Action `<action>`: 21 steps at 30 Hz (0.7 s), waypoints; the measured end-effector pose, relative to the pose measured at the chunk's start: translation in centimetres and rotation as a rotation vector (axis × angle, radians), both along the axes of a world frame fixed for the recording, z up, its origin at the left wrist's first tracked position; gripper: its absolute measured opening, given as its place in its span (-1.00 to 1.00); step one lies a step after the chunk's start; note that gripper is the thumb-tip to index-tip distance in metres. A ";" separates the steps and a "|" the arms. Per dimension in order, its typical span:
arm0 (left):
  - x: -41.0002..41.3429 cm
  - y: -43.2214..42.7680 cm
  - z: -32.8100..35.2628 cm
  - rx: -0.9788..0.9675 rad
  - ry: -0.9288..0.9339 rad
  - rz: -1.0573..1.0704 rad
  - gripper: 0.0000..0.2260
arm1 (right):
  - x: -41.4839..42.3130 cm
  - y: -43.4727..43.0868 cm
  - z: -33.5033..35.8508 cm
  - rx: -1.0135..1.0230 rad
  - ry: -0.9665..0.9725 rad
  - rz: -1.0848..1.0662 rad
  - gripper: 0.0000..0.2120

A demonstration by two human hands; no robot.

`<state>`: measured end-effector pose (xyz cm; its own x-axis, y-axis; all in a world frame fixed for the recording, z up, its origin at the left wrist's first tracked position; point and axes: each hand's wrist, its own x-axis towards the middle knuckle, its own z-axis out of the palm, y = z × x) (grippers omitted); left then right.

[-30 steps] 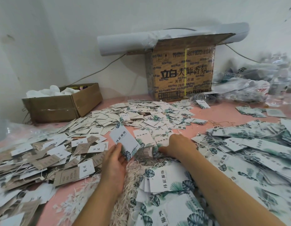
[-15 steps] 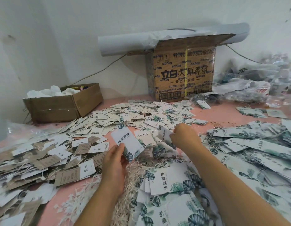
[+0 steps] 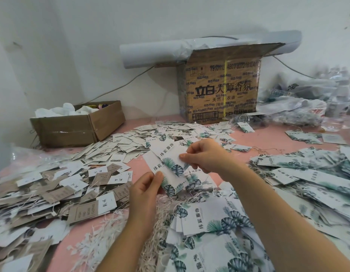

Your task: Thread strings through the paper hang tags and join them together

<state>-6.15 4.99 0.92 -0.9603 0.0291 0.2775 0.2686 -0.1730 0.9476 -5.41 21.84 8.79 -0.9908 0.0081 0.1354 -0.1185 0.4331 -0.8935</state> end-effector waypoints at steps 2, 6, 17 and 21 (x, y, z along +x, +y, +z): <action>0.2 0.2 0.2 -0.036 0.025 -0.033 -0.70 | 0.0 -0.2 -0.1 0.054 -0.002 0.018 -0.76; 0.7 0.6 0.5 -0.091 0.038 -0.078 -0.75 | 0.3 -0.4 -0.1 0.167 -0.039 0.103 -0.74; 0.1 0.5 1.6 0.398 -0.199 -0.288 -0.87 | 0.5 -0.6 0.3 -0.309 -0.072 0.281 -0.75; 1.0 1.0 1.7 0.306 -0.201 -0.404 -0.79 | 0.6 -0.7 0.1 -0.323 -0.174 0.393 -0.64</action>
